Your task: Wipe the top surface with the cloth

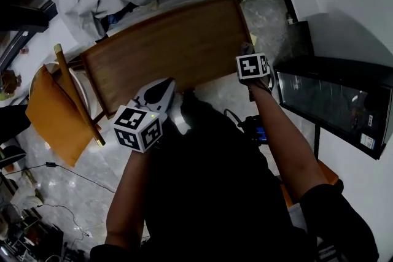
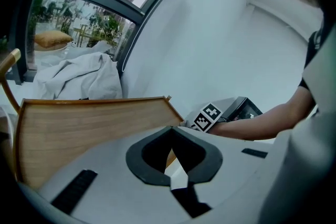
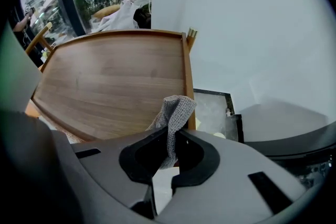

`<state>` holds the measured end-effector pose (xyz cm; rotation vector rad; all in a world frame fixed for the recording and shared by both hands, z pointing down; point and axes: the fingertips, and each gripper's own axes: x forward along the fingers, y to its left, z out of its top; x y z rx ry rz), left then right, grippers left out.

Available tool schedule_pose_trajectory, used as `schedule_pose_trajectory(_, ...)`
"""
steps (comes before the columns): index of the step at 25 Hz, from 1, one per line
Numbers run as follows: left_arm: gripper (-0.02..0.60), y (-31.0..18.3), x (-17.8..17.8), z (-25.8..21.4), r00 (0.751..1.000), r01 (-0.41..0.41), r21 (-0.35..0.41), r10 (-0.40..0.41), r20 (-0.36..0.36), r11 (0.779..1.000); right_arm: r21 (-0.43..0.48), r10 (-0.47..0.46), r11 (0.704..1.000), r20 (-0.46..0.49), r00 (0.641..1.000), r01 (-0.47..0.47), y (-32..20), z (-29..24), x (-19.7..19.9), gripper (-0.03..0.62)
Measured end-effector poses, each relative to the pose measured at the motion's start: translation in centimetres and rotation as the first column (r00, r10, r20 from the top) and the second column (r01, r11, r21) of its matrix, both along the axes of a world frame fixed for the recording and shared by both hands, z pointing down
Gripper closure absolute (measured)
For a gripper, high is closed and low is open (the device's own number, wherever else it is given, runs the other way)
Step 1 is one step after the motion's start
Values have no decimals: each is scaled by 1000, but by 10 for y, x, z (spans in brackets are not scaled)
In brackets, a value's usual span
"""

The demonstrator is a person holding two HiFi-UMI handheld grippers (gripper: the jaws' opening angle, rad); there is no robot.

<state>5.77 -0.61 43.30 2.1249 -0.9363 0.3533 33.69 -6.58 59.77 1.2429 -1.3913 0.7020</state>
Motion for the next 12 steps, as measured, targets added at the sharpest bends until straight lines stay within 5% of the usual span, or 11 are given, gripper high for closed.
schedule_pose_trajectory(6,570,3,-33,10,998,66,-14,-66,24,998,87,-106,991,49,993,102,-19,-20,-31,560)
schedule_pose_trajectory(12,570,-4,-55,17,993,113,-11,-112,43,994,264,-352,919,207,913,294,-40,-66,-129,560)
